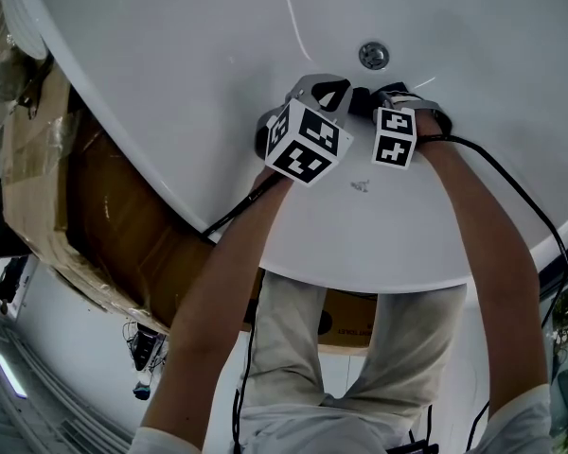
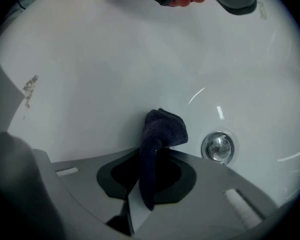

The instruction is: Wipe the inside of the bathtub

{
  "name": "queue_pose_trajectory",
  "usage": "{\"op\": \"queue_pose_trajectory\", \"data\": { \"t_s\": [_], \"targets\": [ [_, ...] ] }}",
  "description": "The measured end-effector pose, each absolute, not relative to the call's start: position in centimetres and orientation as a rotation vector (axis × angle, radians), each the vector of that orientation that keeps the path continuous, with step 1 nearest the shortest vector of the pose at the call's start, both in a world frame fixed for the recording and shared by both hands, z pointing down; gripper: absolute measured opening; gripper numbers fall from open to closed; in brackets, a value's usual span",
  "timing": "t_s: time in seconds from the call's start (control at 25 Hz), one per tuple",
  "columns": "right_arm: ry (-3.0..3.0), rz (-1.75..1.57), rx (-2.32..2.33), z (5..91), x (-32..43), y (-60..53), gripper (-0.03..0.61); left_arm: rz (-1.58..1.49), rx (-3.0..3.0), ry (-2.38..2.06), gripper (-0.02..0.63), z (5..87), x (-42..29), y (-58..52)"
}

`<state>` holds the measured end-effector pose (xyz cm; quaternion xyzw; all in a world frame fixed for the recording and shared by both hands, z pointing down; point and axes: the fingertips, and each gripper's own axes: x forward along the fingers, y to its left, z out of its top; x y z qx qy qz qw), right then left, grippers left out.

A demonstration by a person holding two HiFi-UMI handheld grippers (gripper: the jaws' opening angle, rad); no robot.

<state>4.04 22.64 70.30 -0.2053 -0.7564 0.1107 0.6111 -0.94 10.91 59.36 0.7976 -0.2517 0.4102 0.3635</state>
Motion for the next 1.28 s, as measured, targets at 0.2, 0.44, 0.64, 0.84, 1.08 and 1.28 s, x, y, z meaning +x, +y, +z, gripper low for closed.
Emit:
{"op": "queue_pose_trajectory", "data": {
  "t_s": [0.2,0.44,0.64,0.84,1.08,1.28],
  "targets": [
    [-1.760,0.262,-0.500,68.6,4.2,23.3,0.057,1.062,2.052,-0.644,-0.004,58.6,-0.6,11.1],
    [-1.776,0.291,-0.510,66.6,4.1,24.4,0.055,1.064,2.062,-0.622,-0.004,57.2,0.0,11.6],
    [-1.782,0.324,-0.513,64.9,4.0,25.2,0.055,1.064,2.064,-0.608,-0.003,56.1,0.3,12.3],
    [-1.791,0.343,-0.552,63.1,3.8,26.2,0.055,1.067,2.068,-0.595,-0.003,55.6,0.4,12.7],
    [-1.814,0.361,-0.584,60.9,3.9,27.1,0.055,1.066,2.074,-0.578,-0.004,55.2,0.7,13.0],
    [-1.820,0.353,-0.619,59.1,3.9,28.0,0.055,1.072,2.096,-0.532,-0.003,54.6,1.2,13.8]
  ]
}}
